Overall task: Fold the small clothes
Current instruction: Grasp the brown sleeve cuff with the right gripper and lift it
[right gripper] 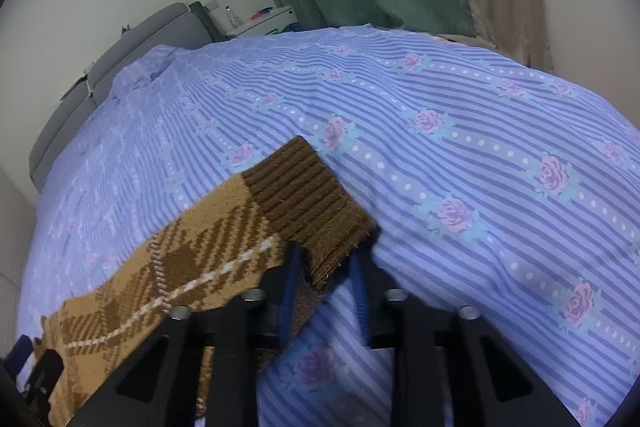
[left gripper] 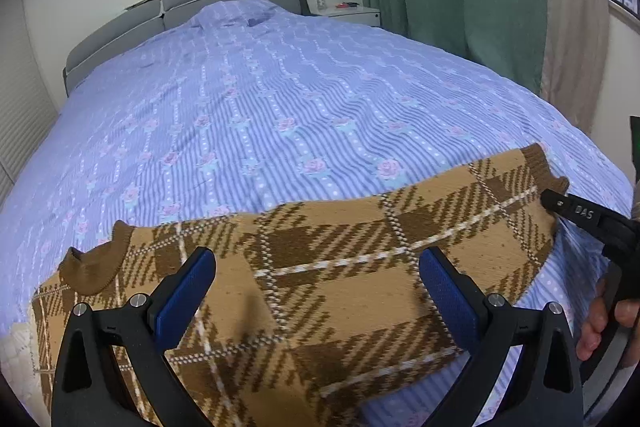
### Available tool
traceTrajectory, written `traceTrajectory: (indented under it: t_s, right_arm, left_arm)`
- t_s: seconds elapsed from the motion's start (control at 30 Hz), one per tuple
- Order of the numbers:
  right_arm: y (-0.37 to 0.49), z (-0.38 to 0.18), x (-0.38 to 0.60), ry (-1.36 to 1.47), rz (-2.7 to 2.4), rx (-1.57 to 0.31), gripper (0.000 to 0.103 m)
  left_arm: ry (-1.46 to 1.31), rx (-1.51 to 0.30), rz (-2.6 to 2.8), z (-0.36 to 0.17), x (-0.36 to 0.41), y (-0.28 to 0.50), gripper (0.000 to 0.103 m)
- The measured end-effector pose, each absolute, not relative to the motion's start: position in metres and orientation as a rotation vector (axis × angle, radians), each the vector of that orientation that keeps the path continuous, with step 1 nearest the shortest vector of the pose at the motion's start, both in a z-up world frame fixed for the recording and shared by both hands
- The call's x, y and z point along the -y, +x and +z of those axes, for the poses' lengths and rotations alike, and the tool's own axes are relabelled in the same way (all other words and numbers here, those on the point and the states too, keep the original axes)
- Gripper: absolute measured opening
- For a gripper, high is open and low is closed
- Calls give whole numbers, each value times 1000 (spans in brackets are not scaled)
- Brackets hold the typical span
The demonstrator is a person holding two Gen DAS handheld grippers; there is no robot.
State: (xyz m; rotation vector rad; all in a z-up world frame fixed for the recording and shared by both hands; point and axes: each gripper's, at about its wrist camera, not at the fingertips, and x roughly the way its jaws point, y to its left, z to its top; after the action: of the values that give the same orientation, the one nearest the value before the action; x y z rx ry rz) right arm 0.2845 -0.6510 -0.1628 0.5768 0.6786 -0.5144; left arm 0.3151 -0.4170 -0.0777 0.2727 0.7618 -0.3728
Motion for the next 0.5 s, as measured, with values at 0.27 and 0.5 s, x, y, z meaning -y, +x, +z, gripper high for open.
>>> traceTrajectory:
  t_s: [0.27, 0.5]
  right_arm:
    - [278, -116, 621, 397, -543, -659, 11]
    - [271, -18, 551, 215, -442, -546, 11]
  left_arm:
    - [250, -793, -336, -63, 381, 321, 103]
    - [187, -724, -211, -22, 282, 310, 103]
